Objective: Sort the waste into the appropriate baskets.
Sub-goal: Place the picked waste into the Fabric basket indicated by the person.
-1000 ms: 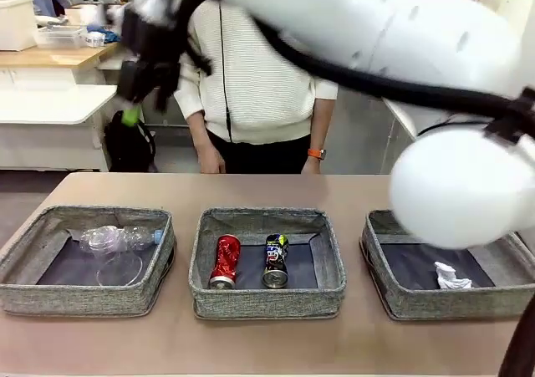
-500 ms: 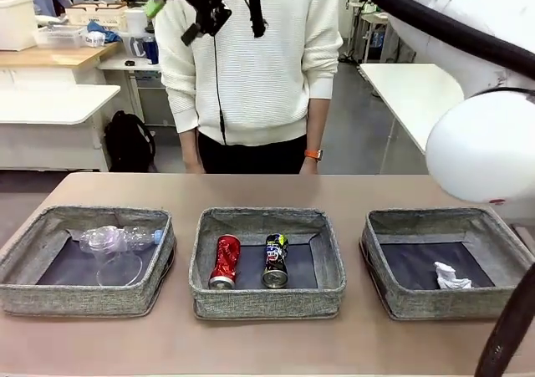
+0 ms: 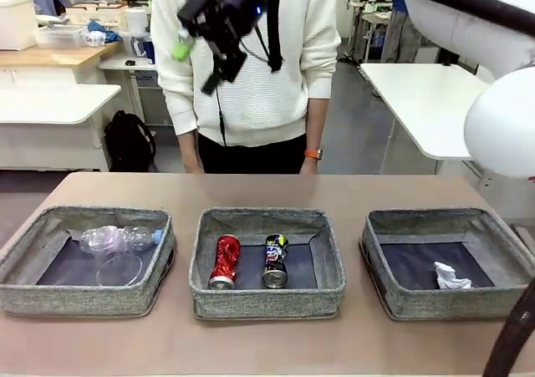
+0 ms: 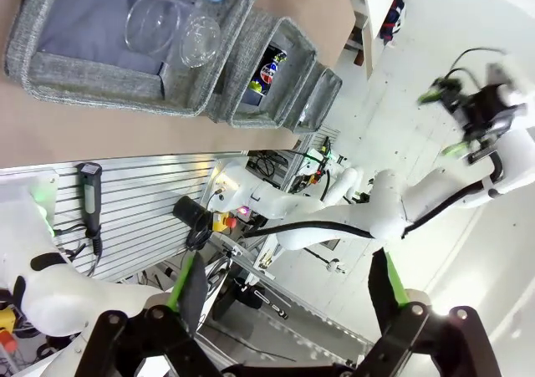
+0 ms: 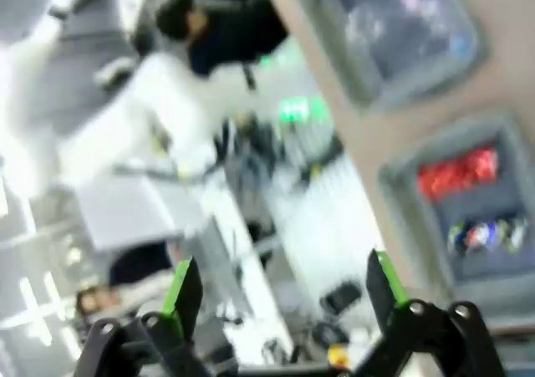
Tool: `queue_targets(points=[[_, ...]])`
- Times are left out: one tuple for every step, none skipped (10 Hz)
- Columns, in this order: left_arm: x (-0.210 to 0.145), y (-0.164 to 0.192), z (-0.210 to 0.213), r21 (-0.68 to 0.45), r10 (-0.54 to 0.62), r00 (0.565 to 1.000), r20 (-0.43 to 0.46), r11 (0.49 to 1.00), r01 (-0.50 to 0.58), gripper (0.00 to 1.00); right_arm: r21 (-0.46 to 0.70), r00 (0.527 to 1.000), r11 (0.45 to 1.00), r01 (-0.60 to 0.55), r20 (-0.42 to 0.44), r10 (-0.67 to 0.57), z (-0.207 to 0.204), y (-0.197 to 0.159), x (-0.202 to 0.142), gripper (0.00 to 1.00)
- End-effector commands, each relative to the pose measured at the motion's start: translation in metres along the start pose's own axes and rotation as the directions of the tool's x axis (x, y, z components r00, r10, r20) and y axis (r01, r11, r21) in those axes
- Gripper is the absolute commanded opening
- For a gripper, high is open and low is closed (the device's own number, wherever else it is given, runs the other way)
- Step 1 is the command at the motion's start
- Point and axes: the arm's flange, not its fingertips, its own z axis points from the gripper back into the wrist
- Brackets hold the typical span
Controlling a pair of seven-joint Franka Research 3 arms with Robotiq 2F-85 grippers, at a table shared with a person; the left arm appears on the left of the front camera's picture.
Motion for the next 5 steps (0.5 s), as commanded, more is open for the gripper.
queue_targets(points=[[-0.002, -0.001, 0.0, 0.0, 0.002, 1.0, 0.0, 1.0, -0.002, 1.0, -0.085, 0.983, 0.993, -0.085, -0.168, 0.069, -0.224, -0.02, -0.272, 1.0], [-0.002, -0.001, 0.0, 0.0, 0.002, 1.0, 0.0, 1.0, -0.002, 1.0, -0.101, 0.995, 0.994, -0.034, -0.095, 0.025, -0.226, -0.022, -0.276, 1.0], [-0.002, -0.001, 0.0, 0.0, 0.002, 1.0, 0.0, 1.0, -0.002, 1.0, -0.135, 0.998, 0.99, 0.037, 0.063, -0.029, -0.222, -0.03, -0.277, 1.0], [-0.002, -0.001, 0.0, 0.0, 0.002, 1.0, 0.0, 1.0, -0.002, 1.0, -0.184, 0.96, 0.979, 0.084, 0.278, -0.03, -0.211, -0.038, -0.282, 1.0], [-0.002, -0.001, 0.0, 0.0, 0.002, 1.0, 0.0, 1.0, -0.002, 1.0, -0.211, 0.825, 0.964, 0.16, 0.565, -0.014, -0.198, -0.043, -0.292, 1.0]])
